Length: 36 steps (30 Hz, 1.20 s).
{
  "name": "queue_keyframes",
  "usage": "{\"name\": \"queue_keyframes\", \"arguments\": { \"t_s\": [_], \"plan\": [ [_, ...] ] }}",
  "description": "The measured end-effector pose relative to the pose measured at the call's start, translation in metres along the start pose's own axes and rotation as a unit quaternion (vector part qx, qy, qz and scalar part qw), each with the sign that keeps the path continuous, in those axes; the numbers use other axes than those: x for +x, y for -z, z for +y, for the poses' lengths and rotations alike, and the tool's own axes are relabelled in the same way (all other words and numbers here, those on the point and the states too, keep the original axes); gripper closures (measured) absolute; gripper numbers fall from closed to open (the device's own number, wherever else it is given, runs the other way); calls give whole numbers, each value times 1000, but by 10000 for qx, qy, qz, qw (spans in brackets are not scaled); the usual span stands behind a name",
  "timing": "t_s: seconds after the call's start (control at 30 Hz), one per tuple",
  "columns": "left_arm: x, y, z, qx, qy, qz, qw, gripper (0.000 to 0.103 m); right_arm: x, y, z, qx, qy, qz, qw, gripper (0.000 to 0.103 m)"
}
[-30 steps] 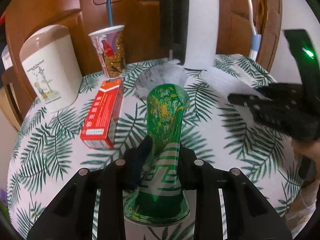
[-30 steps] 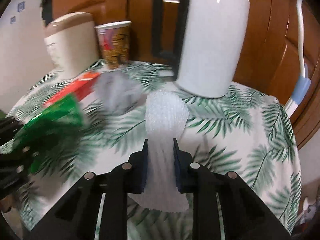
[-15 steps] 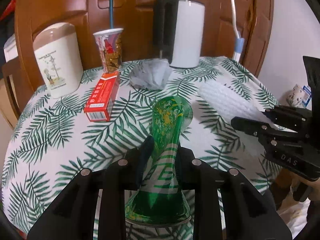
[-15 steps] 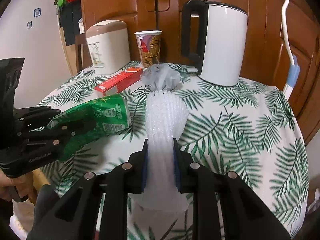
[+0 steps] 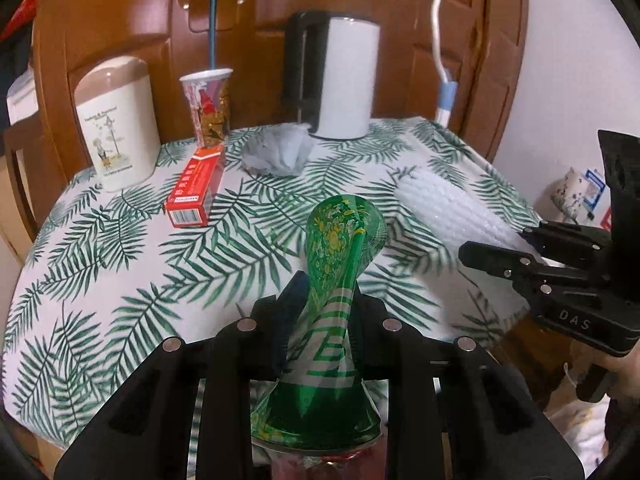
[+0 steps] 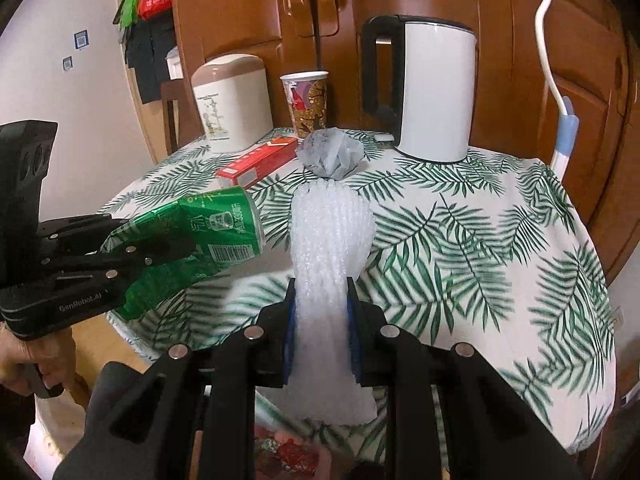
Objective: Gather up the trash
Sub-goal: 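Lift the green can and foam sleeve off the table with both tools, then lower the green can and foam sleeve into the pink bag and open both tools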
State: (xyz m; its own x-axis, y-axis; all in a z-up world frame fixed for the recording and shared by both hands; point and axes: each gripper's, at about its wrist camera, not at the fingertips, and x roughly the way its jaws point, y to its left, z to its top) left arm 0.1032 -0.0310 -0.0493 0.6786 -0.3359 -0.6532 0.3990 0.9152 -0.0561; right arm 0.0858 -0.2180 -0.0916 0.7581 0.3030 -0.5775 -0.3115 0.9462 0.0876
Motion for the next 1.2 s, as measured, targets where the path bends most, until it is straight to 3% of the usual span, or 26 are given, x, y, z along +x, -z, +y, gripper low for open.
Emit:
{"name": "queue_keyframes", "arguments": {
  "t_s": [0.43, 0.73, 0.93, 1.2],
  "plan": [
    [-67, 77, -22, 134, 151, 131, 9997, 79, -65, 73, 46, -20, -405, 42, 9992, 82],
    [-84, 143, -39, 238, 73, 452, 9987, 79, -80, 138, 85, -183, -721, 411, 9964, 82],
    [-58, 198, -40, 171, 53, 971, 9951, 79, -55, 188, 94, -159, -791, 912, 9926, 82],
    [33, 271, -28, 67, -15, 2035, 9790, 79, 53, 258, 81, -2, -687, 2147, 9743, 82]
  ]
}}
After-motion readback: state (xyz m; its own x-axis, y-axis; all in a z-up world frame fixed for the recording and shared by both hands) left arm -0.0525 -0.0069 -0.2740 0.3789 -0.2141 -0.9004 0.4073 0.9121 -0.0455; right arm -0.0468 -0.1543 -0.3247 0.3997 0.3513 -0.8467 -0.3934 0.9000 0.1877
